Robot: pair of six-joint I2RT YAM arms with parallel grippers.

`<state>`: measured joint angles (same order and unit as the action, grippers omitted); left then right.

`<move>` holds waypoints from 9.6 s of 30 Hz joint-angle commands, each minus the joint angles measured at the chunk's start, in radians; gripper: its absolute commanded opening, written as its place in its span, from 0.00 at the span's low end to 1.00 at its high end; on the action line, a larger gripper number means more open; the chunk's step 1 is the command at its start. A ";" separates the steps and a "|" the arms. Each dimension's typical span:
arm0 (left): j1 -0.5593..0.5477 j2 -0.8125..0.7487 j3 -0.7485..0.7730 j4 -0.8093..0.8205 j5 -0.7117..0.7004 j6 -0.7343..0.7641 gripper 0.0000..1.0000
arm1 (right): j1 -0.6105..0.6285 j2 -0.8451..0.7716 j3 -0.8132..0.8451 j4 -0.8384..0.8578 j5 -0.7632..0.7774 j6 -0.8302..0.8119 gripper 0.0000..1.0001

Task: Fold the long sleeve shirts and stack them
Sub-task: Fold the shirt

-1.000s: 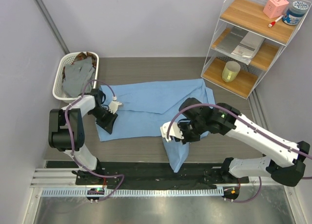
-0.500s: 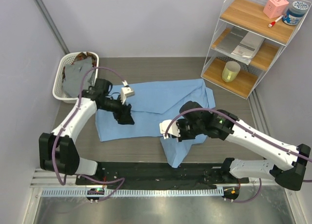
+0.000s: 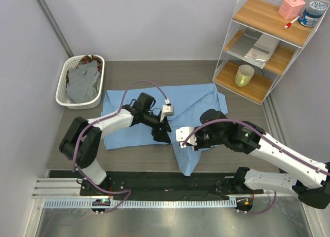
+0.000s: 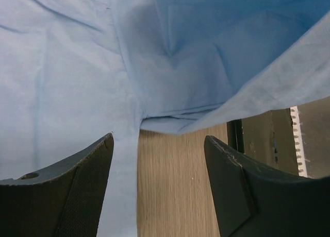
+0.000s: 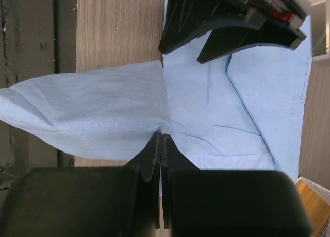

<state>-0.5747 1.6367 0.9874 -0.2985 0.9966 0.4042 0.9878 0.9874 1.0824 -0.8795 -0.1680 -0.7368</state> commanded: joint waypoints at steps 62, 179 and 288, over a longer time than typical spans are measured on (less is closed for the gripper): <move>-0.521 -0.558 0.094 -0.304 -1.371 0.205 0.00 | -0.084 0.079 -0.082 0.278 -0.111 0.474 0.86; 0.401 -0.310 0.052 -0.777 -0.687 0.726 0.00 | -0.478 0.069 0.243 0.019 -0.220 0.022 0.01; 0.435 0.265 0.217 -0.504 -0.832 0.271 0.15 | -0.811 0.979 0.259 0.011 -0.093 -0.018 0.32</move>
<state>-0.1272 1.9129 1.3025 -0.7879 0.1726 0.6090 0.1764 2.0262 1.4601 -0.8894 -0.3473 -0.7277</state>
